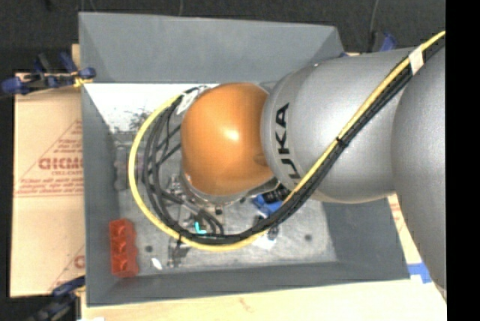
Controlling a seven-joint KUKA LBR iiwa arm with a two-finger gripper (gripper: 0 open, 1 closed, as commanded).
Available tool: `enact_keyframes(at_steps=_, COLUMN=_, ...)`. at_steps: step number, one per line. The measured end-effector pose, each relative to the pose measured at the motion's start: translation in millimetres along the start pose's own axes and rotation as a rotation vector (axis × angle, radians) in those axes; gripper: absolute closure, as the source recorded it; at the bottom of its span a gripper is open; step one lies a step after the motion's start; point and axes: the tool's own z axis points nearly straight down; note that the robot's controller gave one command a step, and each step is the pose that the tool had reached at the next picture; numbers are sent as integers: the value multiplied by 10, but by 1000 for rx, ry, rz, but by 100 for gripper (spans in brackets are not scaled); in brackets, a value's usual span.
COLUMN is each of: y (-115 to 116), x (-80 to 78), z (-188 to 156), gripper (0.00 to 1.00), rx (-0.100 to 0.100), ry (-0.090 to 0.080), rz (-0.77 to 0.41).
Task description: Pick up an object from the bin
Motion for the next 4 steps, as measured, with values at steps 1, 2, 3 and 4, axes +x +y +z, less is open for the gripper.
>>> enact_keyframes(at_steps=1, y=-657, x=-392, z=504, gripper=0, rx=4, ry=-5, rz=-116)
enact_keyframes(at_steps=2, y=-1573, x=-718, z=658, gripper=0, rx=5, ry=-10, rz=-193)
enact_keyframes(at_steps=3, y=-2182, x=-677, z=1243, gripper=0, rx=-2, ry=-16, rz=-234)
enact_keyframes(at_steps=4, y=-2630, x=-848, z=1230, gripper=0, rx=-1, ry=-13, rz=-364)
